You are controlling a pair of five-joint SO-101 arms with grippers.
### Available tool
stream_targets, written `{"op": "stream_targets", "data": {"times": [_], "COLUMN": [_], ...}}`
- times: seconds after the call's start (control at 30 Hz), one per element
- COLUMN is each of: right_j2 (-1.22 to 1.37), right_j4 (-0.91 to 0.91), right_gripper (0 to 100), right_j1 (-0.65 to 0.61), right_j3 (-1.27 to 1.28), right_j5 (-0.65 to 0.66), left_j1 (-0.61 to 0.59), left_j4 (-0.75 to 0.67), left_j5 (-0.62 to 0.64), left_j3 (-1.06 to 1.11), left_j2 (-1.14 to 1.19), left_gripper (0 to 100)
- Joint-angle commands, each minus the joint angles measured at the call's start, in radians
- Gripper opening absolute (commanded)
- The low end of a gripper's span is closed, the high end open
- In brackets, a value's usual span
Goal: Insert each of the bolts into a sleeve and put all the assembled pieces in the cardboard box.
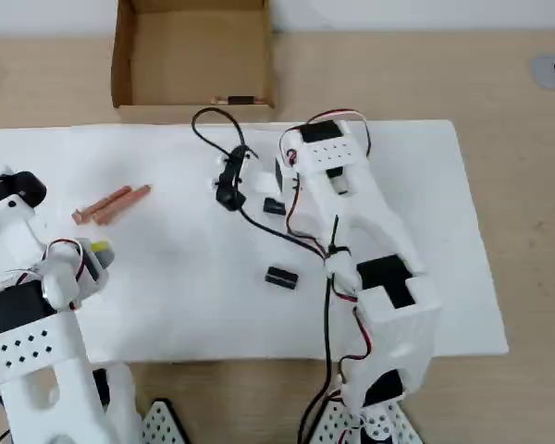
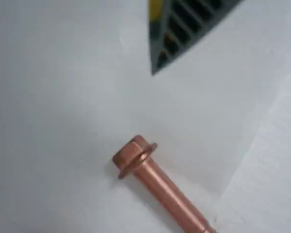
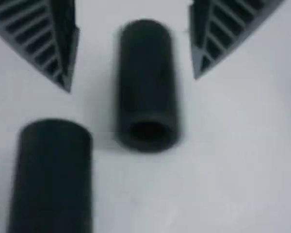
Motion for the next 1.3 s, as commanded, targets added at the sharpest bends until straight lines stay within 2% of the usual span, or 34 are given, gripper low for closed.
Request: {"op": "stream_targets", "data": {"times": [0.0, 0.37, 0.6, 0.97, 1.27], "right_j2": [-0.022, -0.008, -0.142, -0.185, -0.179], "right_j4": [0.048, 0.058, 0.149, 0.089, 0.037], "right_gripper": [20.3, 20.3, 20.3, 22.9, 22.9], "right_j1": [0.005, 0.008, 0.002, -0.031, -0.087], "right_j3": [-0.084, -0.064, -0.056, 0.119, 0.130], "right_j5": [0.009, 0.012, 0.012, 0.011, -0.003], "left_j1": [0.008, 0.009, 0.009, 0.009, 0.009], "left_j4": [-0.015, -0.014, -0.014, -0.014, -0.014], "left_j5": [-0.009, -0.035, -0.035, -0.035, -0.035], "left_j3": [-0.005, -0.005, -0.005, -0.006, -0.006], "left_j2": [-0.015, -0.015, -0.015, -0.015, -0.015], "left_gripper": [25, 25, 25, 25, 25]}}
